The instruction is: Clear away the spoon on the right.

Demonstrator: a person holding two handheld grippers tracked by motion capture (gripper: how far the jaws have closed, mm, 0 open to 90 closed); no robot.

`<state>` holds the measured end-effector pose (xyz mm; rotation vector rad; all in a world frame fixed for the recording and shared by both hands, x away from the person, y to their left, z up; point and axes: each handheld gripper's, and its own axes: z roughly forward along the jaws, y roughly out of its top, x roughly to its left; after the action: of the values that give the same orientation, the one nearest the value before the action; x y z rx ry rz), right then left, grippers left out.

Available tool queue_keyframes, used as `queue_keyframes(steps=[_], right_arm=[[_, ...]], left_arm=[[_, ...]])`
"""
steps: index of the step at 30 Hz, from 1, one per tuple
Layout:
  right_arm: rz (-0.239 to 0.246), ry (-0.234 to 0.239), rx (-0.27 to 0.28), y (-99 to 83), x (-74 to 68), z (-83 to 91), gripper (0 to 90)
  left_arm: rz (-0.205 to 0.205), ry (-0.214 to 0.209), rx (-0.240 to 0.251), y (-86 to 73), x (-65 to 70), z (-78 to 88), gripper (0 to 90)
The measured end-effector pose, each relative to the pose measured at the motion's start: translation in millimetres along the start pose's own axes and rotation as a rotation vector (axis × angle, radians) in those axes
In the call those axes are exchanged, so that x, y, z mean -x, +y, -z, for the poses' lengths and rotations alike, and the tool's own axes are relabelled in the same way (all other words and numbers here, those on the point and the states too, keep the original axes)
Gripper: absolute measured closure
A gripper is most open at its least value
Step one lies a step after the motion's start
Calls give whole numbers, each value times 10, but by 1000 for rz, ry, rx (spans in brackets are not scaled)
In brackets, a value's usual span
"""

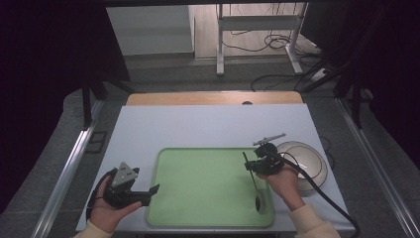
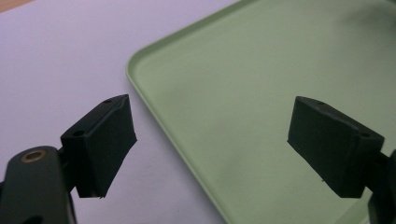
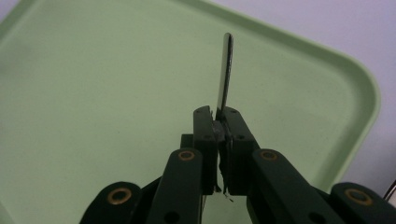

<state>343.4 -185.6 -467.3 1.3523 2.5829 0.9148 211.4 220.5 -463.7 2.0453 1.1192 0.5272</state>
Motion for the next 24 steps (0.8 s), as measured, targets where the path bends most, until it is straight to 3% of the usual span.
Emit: queue_keyframes(steps=[8,11,14,17,19,24], right_arm=[[8,-28,-20,-13,1,-50,819],[22,-44,-20,-17,-3,-59,728],[77,-99,-38,-25,-28,-82,520],[129,-134,-31,-29,-64,-74,428],[136,-152,-7,-19,-65,-44,403],[114,-144,47,2,-45,31,355]], left_arm=[[-1,-1,-2,-1,1,-5,149],[-1,-3,-2,-2,4,-7,149],[-2,-4,-5,-2,1,-8,149],[-2,-4,-5,-2,1,-8,149],[-4,-4,-7,-2,1,-9,149],[-3,-4,-5,-3,1,-7,148]])
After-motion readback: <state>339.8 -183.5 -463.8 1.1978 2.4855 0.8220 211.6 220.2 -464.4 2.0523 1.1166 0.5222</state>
